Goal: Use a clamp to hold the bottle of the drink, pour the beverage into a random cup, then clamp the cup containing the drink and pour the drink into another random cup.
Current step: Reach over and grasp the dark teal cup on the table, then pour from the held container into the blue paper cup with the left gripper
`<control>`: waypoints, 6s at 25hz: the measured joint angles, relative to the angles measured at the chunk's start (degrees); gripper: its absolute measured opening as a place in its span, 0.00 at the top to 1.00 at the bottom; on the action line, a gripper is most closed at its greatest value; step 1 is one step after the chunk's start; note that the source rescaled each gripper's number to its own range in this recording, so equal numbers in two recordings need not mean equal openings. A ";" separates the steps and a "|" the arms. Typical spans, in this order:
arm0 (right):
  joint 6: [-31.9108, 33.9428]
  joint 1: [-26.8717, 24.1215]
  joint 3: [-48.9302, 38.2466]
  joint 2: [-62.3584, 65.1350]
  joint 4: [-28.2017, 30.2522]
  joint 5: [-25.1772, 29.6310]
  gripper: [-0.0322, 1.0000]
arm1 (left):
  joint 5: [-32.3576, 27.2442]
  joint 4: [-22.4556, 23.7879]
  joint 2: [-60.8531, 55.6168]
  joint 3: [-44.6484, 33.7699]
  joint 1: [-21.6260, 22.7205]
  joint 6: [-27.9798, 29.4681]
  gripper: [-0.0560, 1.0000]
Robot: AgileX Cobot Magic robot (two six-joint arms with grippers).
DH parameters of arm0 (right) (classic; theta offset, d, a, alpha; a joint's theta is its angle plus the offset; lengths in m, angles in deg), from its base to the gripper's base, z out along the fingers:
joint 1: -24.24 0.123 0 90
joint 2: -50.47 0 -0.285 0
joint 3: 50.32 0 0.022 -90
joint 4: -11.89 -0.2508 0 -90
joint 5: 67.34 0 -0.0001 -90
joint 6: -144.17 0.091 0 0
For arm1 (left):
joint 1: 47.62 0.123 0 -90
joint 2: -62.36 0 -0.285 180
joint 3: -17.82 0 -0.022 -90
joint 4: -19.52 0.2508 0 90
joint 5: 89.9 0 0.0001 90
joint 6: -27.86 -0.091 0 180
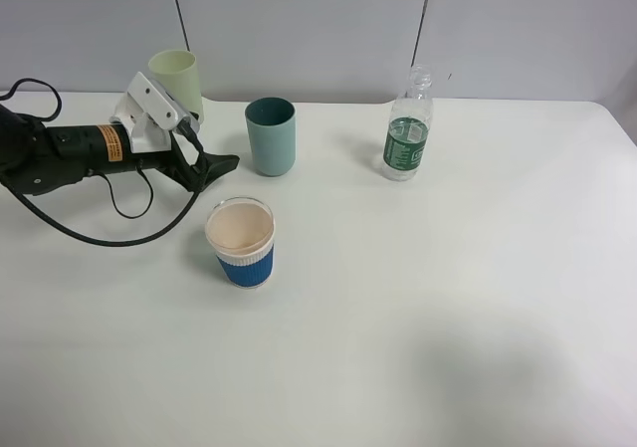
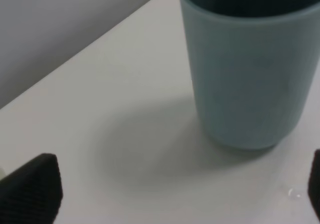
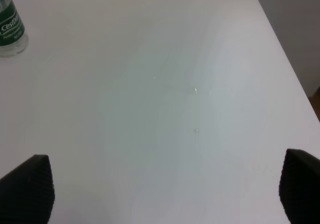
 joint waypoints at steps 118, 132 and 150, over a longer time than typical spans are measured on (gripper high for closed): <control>0.00 0.00 0.00 0.00 0.05 0.00 0.18 | -15.79 -48.27 -29.95 -19.05 -11.89 -15.81 0.93; 0.00 0.00 0.00 0.00 0.05 0.00 0.18 | -15.75 -84.23 -36.65 -26.18 -27.15 -58.40 0.93; 0.00 0.00 0.00 0.00 0.05 0.00 0.18 | -11.89 -101.26 -36.65 -26.18 -42.24 -90.75 0.93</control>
